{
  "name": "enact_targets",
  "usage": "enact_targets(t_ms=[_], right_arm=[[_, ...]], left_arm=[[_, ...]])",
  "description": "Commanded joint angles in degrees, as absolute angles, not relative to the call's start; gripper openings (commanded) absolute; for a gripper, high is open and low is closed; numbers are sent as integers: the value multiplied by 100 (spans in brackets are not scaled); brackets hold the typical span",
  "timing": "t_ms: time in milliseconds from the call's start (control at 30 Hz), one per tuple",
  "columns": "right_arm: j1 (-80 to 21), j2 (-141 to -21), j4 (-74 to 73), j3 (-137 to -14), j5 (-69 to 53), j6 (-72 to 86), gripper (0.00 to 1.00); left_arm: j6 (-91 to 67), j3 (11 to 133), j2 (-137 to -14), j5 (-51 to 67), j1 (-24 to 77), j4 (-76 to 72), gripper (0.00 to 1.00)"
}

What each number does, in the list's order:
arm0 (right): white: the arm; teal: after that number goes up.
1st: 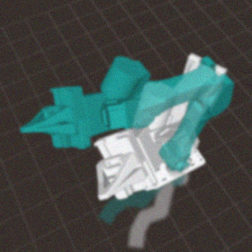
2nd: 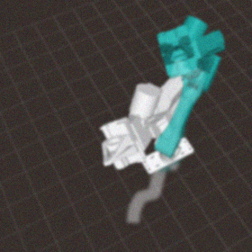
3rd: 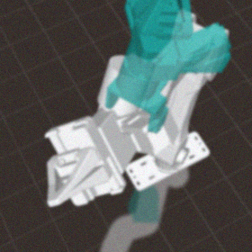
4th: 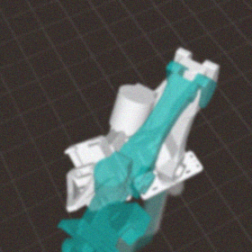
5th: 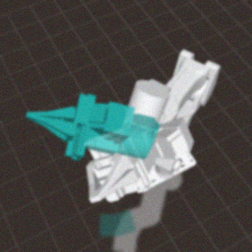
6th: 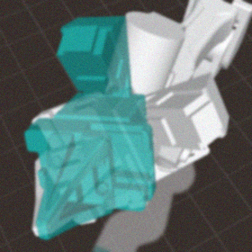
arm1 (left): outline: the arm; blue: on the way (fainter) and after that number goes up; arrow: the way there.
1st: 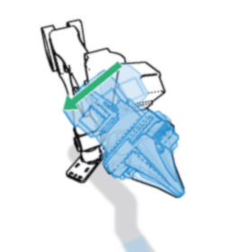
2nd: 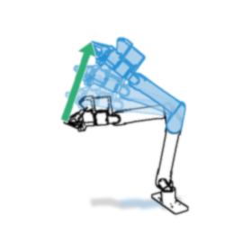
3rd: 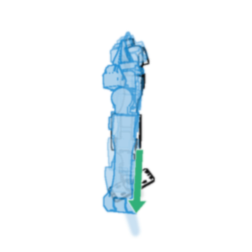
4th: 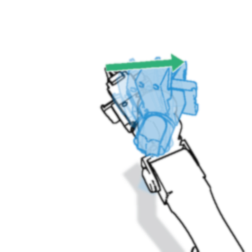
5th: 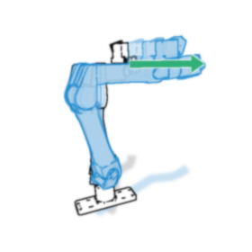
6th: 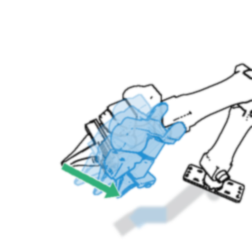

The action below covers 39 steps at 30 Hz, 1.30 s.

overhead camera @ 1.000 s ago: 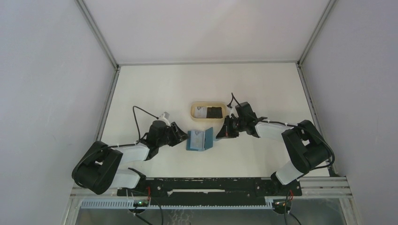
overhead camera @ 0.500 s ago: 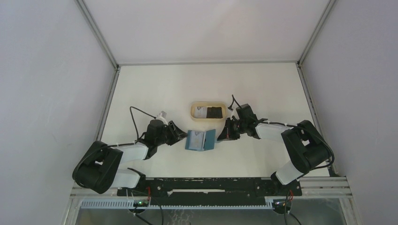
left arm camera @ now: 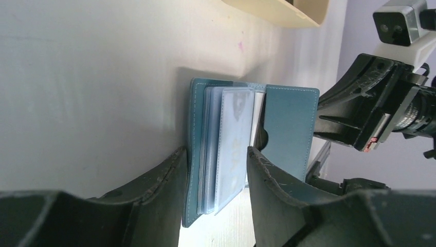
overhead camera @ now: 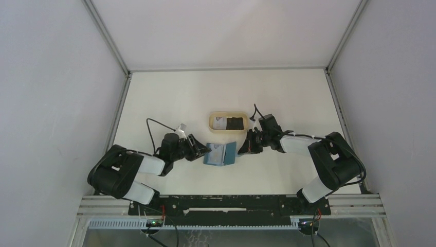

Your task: Take the credit cards out of the card holder

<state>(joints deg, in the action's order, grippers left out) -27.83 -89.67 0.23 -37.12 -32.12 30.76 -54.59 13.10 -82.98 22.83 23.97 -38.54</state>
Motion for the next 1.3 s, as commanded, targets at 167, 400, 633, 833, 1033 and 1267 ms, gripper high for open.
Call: enact_targets(t_ms=[167, 400, 633, 833, 1033, 1267], right_arm=[[-2778, -8954, 259, -3699, -3201, 3033, 0], [-2753, -8772, -114, -3700, -2843, 2916, 0], [-2715, -8259, -908, -3957, -2226, 2590, 57], [-2765, -7189, -1205, -4157, -1696, 2462, 73], [-2905, -6519, -1047, -4300, -1906, 2564, 80], [-3178, -7418, -73, -4092, -2911, 3188, 81]], left_arm=[[-5871, 1110, -8503, 3063, 2408, -5324, 49], [-5836, 1158, -8578, 3164, 2408, -5325, 24], [-5880, 1221, -8844, 3275, 2430, -5457, 7], [-5838, 1155, -8916, 3203, 2435, -5458, 0], [-5806, 1048, -8993, 3045, 2448, -5418, 0], [-5553, 1048, -9022, 2534, 2495, -4659, 0]])
